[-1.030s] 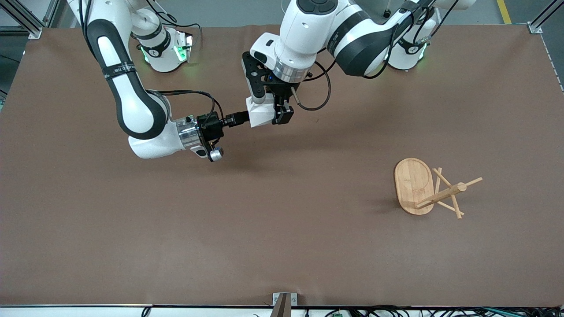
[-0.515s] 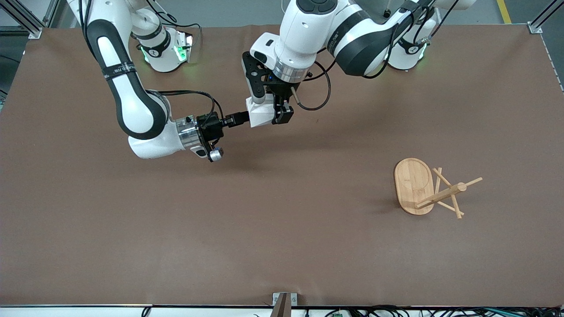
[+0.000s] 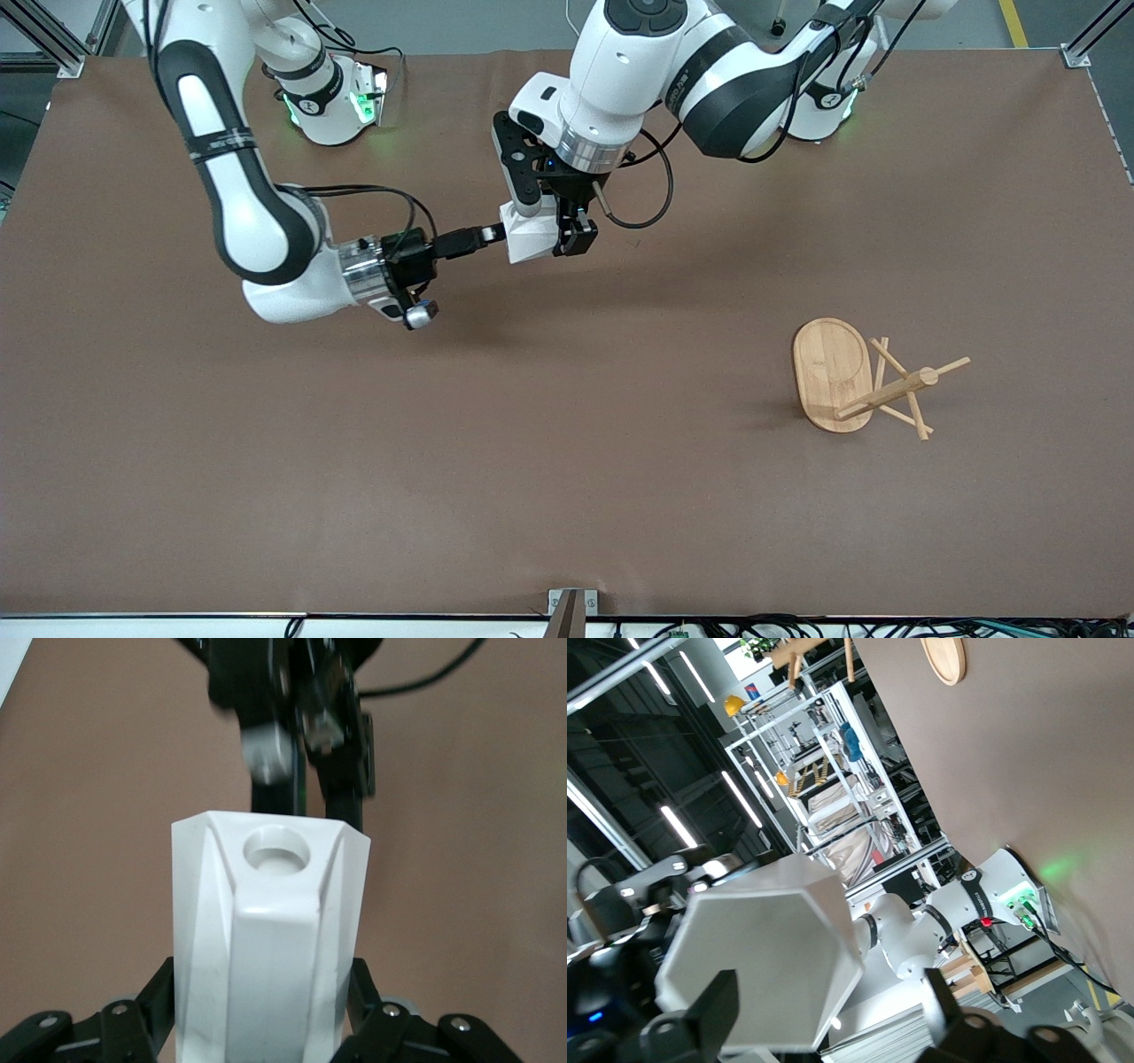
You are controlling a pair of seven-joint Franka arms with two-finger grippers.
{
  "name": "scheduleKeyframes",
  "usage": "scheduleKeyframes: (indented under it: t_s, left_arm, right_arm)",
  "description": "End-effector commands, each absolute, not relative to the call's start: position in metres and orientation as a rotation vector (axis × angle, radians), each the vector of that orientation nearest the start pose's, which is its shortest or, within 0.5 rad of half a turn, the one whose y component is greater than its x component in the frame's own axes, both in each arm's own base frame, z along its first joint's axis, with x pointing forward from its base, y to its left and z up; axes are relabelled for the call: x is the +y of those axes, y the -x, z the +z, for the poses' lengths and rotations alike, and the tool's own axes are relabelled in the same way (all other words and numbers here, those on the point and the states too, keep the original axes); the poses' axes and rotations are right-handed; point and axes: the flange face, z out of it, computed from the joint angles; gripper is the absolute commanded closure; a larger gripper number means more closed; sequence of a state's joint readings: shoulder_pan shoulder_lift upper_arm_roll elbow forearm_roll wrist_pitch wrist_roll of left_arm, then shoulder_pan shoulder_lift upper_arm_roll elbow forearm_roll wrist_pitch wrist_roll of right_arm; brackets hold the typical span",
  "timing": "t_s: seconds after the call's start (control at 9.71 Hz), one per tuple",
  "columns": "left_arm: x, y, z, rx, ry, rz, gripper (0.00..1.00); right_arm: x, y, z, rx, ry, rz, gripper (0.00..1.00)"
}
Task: Hang cup on rack
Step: 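Open the right gripper and withdraw it while the left gripper holds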
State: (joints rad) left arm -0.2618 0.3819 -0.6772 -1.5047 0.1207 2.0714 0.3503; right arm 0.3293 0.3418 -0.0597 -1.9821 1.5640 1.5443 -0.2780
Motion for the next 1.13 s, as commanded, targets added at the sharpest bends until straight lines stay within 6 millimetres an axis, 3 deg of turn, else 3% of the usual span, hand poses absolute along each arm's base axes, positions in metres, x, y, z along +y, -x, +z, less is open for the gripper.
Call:
scheduleKeyframes:
  t_s: [0.0, 0.21, 0.41, 0.62, 0.72, 0.82, 1.03]
  left_arm:
    - [-0.501, -0.465, 0.497, 1.939, 2.677, -0.319, 0.98]
    - [-0.484, -0.481, 0.496, 1.801, 2.779, -0.306, 0.98]
    - [-0.481, -0.481, 0.497, 1.646, 2.878, -0.262, 0.98]
    - [-0.477, -0.481, 0.495, 1.463, 2.974, -0.208, 0.98]
    - [-0.475, -0.482, 0.498, 1.39, 3.006, -0.2, 0.98]
    - [-0.458, -0.5, 0.507, 1.273, 3.063, -0.225, 0.98]
    - [-0.436, -0.515, 0.521, 1.074, 3.135, -0.246, 0.99]
  right_arm:
    - [0.199, -0.549, 0.363, 0.135, 1.686, 0.594, 0.0]
    - [0.136, -0.578, 0.39, 0.198, 1.838, 0.596, 0.0]
    - [0.067, -0.601, 0.424, 0.285, 2.017, 0.583, 0.0]
    - [0.015, -0.608, 0.457, 0.299, 2.29, 0.52, 0.0]
    - [-0.001, -0.606, 0.473, 0.291, 2.438, 0.481, 0.0]
    - [-0.018, -0.603, 0.489, 0.292, 2.608, 0.43, 0.0]
    - [-0.042, -0.597, 0.526, 0.289, 2.852, 0.282, 0.0]
